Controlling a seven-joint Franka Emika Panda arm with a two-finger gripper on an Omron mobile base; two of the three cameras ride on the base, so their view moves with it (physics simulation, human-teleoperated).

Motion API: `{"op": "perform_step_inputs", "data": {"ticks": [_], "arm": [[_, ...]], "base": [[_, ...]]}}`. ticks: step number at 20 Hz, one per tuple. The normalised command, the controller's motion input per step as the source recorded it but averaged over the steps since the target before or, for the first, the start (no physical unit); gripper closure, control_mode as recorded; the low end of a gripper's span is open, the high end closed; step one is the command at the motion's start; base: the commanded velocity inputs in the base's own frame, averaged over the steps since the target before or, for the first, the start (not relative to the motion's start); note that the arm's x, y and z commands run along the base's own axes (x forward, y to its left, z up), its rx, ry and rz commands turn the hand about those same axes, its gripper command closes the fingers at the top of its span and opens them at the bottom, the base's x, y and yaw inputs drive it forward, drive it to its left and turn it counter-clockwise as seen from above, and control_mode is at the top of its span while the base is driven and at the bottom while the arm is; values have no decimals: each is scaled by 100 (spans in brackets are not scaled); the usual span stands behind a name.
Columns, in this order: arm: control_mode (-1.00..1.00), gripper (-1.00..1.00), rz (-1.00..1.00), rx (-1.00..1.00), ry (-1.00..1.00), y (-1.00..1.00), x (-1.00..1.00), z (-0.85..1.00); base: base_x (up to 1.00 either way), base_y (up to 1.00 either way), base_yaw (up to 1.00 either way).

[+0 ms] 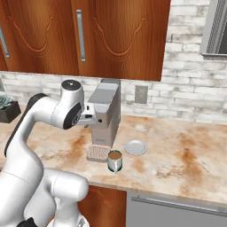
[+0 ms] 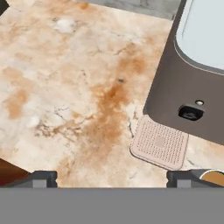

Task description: Take a sugar cube from the saucer and place it inside the coffee. Then, grab milk from the fridge and place it next to the coffee on the counter to sweeten the coffee.

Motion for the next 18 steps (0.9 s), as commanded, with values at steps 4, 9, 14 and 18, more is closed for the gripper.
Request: {"op": "perform_step_inputs", "data": {"ticks": [4, 9, 14, 18], "arm": [[-100, -100, 0, -7, 5, 7, -4, -4], [-100, -100, 0, -9, 0, 22, 0, 0], [100, -100, 0, 0, 0, 0, 0, 0], [100, -100, 0, 0, 0, 0, 0, 0]], "base": [[0, 0, 0], [0, 0, 0], [-43, 0, 0], [-94, -2, -1]]}}
